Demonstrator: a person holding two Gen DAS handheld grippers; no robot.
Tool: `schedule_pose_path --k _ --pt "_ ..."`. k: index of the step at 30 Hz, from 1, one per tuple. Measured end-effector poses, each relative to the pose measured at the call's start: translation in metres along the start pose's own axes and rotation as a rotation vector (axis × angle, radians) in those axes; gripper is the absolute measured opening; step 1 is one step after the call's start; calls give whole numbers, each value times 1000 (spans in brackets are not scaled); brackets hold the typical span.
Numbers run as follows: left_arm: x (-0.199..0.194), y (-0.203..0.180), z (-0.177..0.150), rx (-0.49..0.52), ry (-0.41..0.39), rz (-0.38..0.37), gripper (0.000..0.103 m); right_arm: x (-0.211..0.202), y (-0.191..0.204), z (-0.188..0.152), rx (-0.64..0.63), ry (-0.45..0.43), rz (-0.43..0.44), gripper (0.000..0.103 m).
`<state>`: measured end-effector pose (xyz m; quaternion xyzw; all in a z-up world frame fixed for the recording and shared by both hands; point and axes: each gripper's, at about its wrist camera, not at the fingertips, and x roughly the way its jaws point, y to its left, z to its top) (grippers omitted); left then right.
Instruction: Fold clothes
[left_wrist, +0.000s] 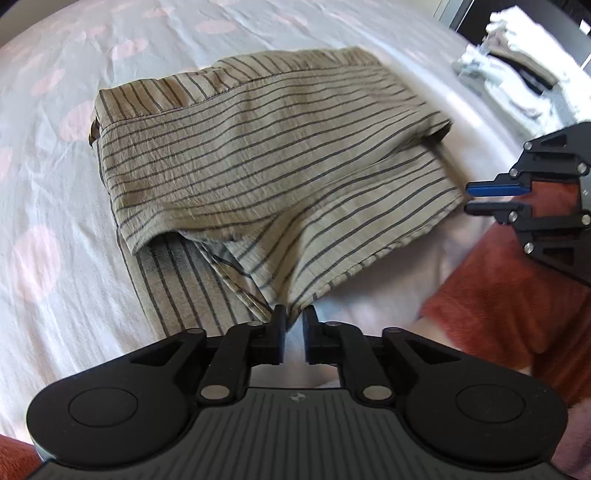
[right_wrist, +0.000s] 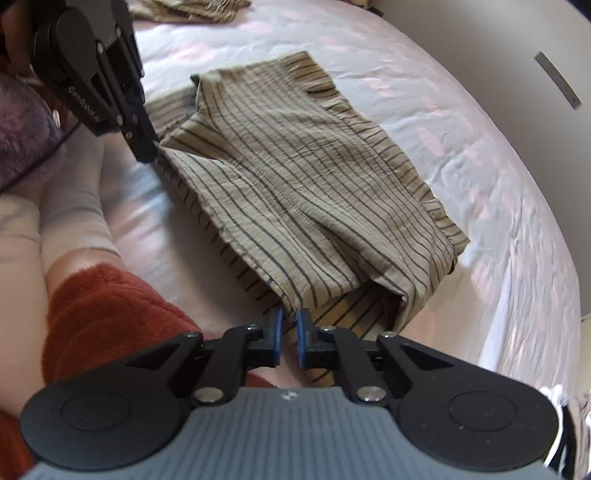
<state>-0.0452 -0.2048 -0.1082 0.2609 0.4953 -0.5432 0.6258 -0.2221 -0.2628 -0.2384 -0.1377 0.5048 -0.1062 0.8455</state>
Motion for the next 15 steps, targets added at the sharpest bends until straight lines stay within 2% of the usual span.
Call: schedule_pose_path --k 1,3,5,7,10,13,15 --pt "-6 2 -2 -9 -14 -23 14 -6 -4 -2 29 -26 2 24" --pt "-18 5 -6 -18 -50 -52 17 -21 -9 -7 85 -85 -11 24" --pt "-30 6 -7 -7 -90 -47 21 -29 -16 -10 127 -119 -53 24" --pt "-40 12 -5 3 -124 -4 25 -26 -19 -11 101 -95 -115 25" --pt "-48 18 4 43 -157 88 27 -20 -24 -11 54 -52 -195 27" --pt "-52 26 11 124 -163 149 30 -8 -39 -11 30 -14 -216 32" --pt "-46 28 16 187 -138 185 33 2 -46 -10 24 5 -210 32"
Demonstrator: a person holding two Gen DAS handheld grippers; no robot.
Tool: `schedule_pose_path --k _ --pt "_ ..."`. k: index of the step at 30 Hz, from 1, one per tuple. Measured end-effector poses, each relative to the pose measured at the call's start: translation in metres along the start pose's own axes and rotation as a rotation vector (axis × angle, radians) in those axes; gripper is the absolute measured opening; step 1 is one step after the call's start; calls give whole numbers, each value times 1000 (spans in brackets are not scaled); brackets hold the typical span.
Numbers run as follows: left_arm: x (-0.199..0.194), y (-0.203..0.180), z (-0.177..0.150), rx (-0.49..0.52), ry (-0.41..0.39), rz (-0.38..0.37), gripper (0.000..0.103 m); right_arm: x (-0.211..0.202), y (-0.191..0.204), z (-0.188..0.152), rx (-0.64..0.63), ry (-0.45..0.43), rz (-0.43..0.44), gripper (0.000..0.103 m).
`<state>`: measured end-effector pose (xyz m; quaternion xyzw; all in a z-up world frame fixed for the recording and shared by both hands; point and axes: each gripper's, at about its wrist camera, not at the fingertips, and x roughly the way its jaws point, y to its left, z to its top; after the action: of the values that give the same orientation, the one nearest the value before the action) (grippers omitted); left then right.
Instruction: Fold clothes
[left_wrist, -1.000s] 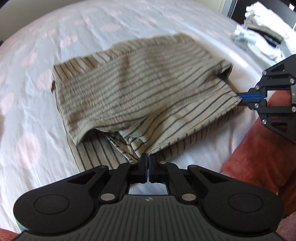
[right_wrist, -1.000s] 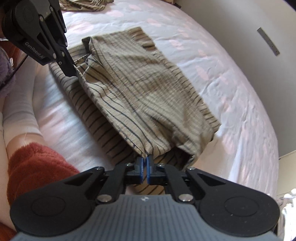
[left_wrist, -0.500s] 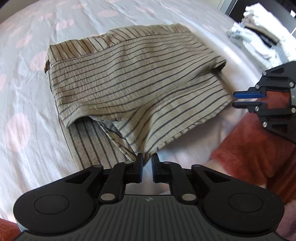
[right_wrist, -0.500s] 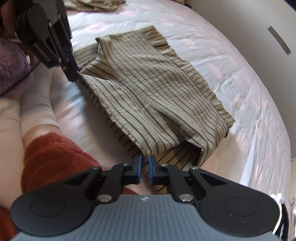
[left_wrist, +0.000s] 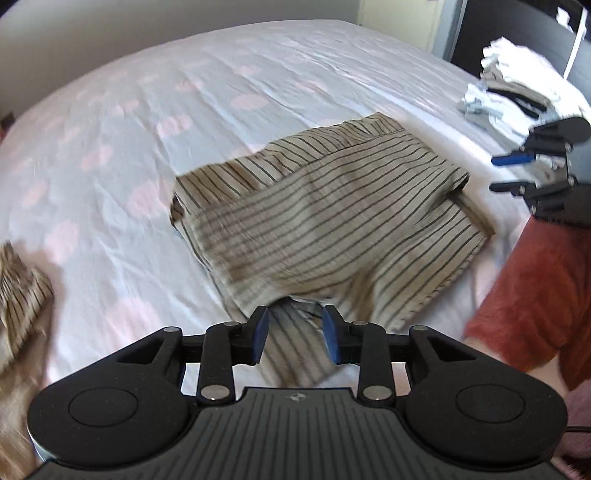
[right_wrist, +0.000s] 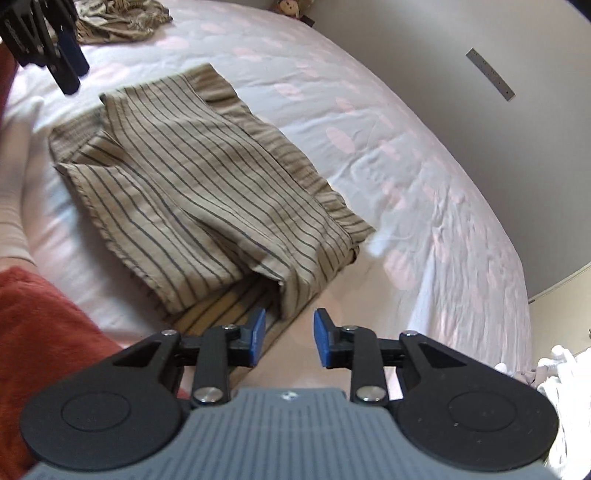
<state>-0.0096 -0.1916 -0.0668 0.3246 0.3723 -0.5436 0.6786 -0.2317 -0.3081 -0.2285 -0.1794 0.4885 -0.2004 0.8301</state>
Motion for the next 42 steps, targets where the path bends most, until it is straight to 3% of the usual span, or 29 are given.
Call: schedule_pose_path --k 2,5,10,12,13,14,15,19,26,33,36,39,42 --pt "11 0 3 62 45 20 38 11 -3 2 -9 16 7 32" --pt "32 -1 6 120 122 36 38 28 -8 5 -6 42 16 32" --pt "57 9 9 51 183 38 38 52 -19 8 46 79 64 32" --pt "57 15 8 10 173 30 27 58 -21 7 60 96 85 31" --pt "56 18 7 -7 173 29 13 59 -22 7 67 96 88 25" --pt "55 22 6 -34 175 31 5 58 -23 6 75 94 91 5" --pt "54 27 5 -63 178 33 4 58 -25 5 87 93 94 1" --pt "60 44 -1 -170 221 5 1 60 -28 0 122 114 117 0" --pt "68 52 -9 -224 306 44 0 67 -26 -6 106 178 165 0" --pt "39 68 -20 -364 185 15 0 65 -42 -19 232 240 248 4" --pt "25 76 -24 -432 103 -7 5 53 -54 -22 323 159 162 4" --pt "16 80 -22 -469 30 -26 17 39 -64 -26 411 69 69 5" --pt "18 77 -10 -457 4 -20 19 30 -71 -23 465 7 54 6"
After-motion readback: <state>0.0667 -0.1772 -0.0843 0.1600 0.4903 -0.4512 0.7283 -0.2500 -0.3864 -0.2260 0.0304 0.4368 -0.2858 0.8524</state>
